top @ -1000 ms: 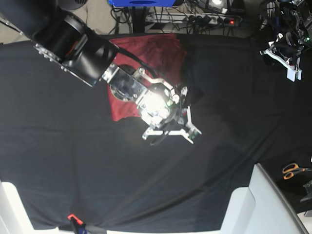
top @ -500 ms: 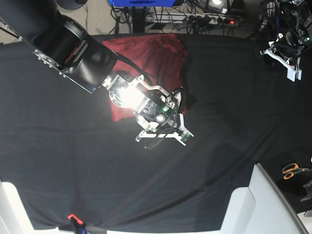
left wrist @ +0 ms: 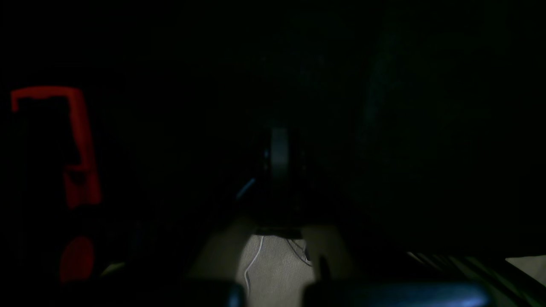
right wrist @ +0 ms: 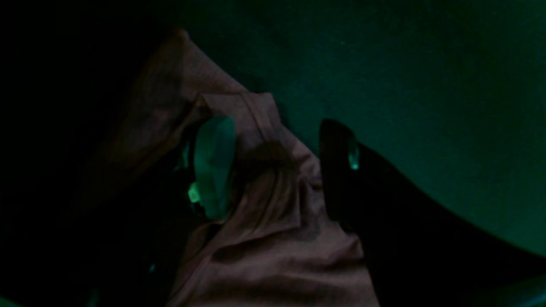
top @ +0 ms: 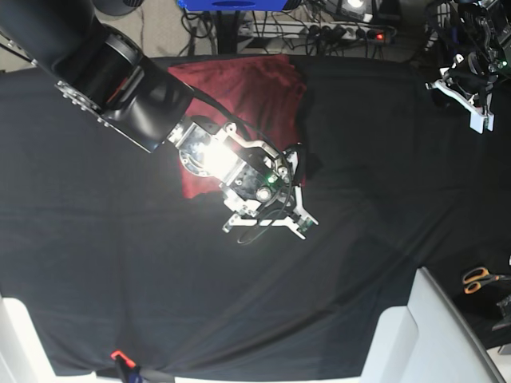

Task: Fold the T-shirt properly
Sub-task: 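Grasp the red shirt's corner with the right gripper and fold it over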

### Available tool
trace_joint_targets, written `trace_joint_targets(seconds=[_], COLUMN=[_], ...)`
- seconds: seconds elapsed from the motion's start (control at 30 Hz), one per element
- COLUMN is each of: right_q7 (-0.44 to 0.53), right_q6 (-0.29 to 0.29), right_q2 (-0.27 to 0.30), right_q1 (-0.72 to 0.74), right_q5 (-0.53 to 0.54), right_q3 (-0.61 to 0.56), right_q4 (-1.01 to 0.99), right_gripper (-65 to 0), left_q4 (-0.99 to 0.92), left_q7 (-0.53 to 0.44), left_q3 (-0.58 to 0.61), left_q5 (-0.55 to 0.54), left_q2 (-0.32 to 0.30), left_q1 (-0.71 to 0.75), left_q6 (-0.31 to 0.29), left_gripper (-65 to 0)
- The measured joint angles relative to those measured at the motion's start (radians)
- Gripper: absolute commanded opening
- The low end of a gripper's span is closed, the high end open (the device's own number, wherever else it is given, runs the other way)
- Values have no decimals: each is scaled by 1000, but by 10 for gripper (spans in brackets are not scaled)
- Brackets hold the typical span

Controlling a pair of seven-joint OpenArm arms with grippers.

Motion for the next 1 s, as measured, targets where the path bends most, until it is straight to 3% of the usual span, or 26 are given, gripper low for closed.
trace_joint_targets(seconds=[0.27, 0.43, 0.47, 0.77, 1.0], right_q7=[51, 55, 55, 50, -32], right_q6=[2, 3, 3, 2, 0], right_q2=[-4, -7, -7, -9, -9], right_q1=[-6, -5, -5, -38, -69], right_q5=[6, 7, 7, 5, 2], right_q3=[1, 1, 1, 3, 2], right_q4=[-70, -68, -68, -14, 135], right_gripper=[-377, -594, -609, -644, -644], left_q4=[-14, -60, -62, -63, -63], left_q7=[-1, -19, -19, -19, -19], left_q3=[0, -1, -2, -2, -2], left_q5=[-1, -18, -18, -15, -15], left_q2=[-1, -7, -6, -6, -6], left_q1=[-5, -14, -18, -22, -22], left_q6=[0, -1, -2, -2, -2], left_gripper=[-650, -650, -650, -650, -650])
